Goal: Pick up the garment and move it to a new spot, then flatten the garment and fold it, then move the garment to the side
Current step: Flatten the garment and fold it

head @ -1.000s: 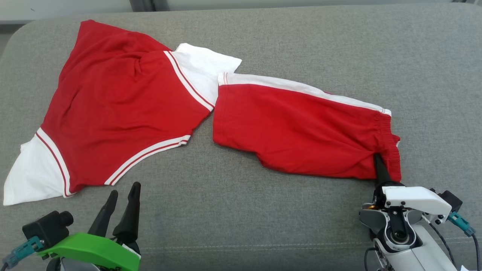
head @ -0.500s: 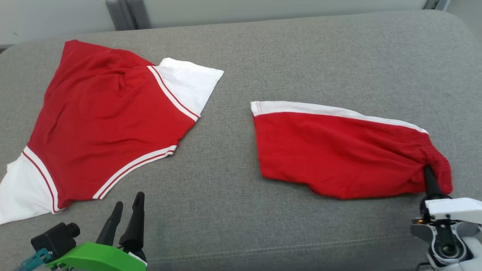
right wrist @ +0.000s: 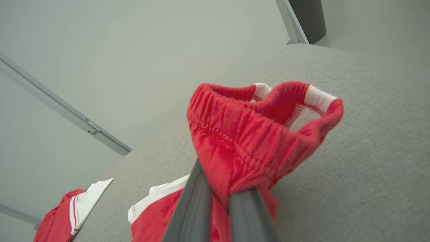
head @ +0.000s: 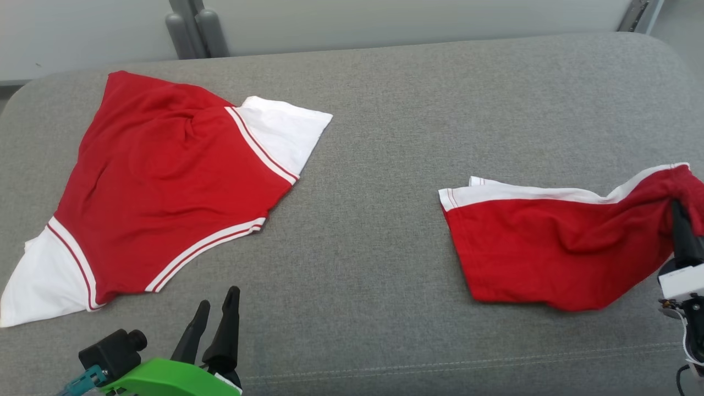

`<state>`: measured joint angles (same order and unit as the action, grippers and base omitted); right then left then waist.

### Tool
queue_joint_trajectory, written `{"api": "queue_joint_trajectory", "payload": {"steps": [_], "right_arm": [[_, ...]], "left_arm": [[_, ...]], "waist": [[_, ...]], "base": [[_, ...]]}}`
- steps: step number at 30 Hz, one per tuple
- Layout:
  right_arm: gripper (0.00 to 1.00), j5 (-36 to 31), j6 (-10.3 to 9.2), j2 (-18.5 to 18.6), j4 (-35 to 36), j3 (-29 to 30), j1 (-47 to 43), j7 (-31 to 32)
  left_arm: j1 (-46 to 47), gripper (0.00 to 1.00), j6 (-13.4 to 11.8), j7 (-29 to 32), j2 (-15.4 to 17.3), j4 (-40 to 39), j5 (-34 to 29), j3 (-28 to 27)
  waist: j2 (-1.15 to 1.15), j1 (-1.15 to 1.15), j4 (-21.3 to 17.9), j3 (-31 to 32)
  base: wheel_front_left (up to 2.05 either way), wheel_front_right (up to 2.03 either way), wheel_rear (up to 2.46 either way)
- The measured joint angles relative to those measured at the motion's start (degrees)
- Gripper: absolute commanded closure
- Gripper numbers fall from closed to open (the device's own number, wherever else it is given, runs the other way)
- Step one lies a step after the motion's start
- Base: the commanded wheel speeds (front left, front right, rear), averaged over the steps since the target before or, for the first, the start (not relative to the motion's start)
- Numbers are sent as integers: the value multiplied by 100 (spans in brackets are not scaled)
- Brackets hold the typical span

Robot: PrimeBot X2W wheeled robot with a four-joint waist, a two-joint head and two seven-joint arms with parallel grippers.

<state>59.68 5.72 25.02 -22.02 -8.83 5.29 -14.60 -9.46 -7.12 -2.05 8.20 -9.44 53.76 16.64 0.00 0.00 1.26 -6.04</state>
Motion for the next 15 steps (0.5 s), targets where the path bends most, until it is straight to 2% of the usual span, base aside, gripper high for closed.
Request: {"api": "queue_joint_trajectory", "payload": {"steps": [3,9,15], "right_arm": [[100,-246,-37,29,280,-464,121,32],[100,-724,-138,65,681,-1121,380,522],[100,-786,-255,43,759,-1415,444,892]], "left_arm": [[10,0,10,0,-21,40,0,23],[165,0,97,-2,-123,185,1,111],[382,0,166,-10,-188,355,3,188]], "waist": [[0,0,122,-24],[0,0,435,-86],[0,0,737,-121]], "base": [[0,0,0],[0,0,0],[0,0,0]]}}
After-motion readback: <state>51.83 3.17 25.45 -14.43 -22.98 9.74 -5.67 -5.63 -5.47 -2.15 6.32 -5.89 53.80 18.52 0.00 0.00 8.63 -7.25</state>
